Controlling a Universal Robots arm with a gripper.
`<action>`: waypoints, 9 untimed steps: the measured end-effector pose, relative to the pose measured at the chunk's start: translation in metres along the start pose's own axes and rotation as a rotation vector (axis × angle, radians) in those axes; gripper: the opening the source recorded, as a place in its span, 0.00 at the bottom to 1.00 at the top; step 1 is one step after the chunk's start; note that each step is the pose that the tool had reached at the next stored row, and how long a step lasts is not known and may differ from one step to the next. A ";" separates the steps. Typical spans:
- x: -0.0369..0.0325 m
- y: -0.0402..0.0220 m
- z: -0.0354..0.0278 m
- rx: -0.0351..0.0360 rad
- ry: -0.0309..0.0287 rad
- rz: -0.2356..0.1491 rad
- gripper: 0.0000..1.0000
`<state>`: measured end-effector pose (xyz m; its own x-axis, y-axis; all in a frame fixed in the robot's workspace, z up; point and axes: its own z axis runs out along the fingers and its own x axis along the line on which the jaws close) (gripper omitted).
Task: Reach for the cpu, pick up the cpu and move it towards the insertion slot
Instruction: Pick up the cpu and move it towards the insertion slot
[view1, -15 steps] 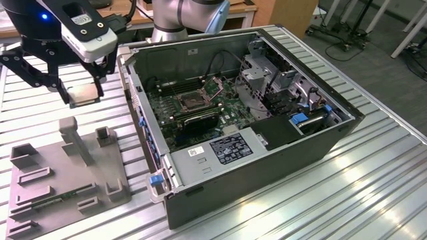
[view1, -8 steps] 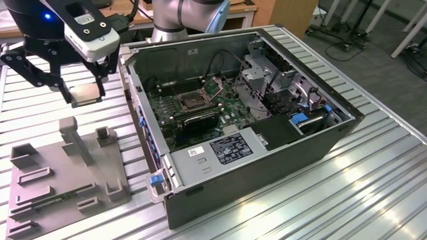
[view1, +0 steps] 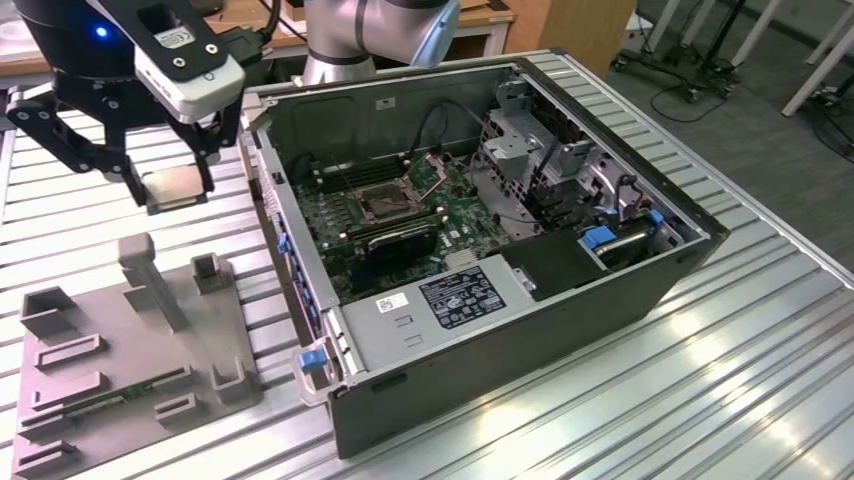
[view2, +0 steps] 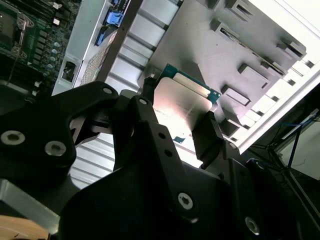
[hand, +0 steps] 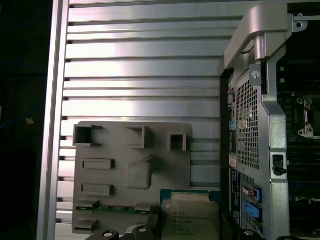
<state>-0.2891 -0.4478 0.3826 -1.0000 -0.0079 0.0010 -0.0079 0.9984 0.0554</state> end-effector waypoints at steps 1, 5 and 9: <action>-0.0003 0.0000 0.0000 0.0000 0.0000 0.000 0.55; -0.0016 0.0001 0.0000 0.0000 0.0000 0.000 0.55; -0.0030 0.0001 0.0000 0.0000 0.0000 0.000 0.55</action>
<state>-0.2861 -0.4477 0.3826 -1.0000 -0.0080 0.0009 -0.0079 0.9984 0.0553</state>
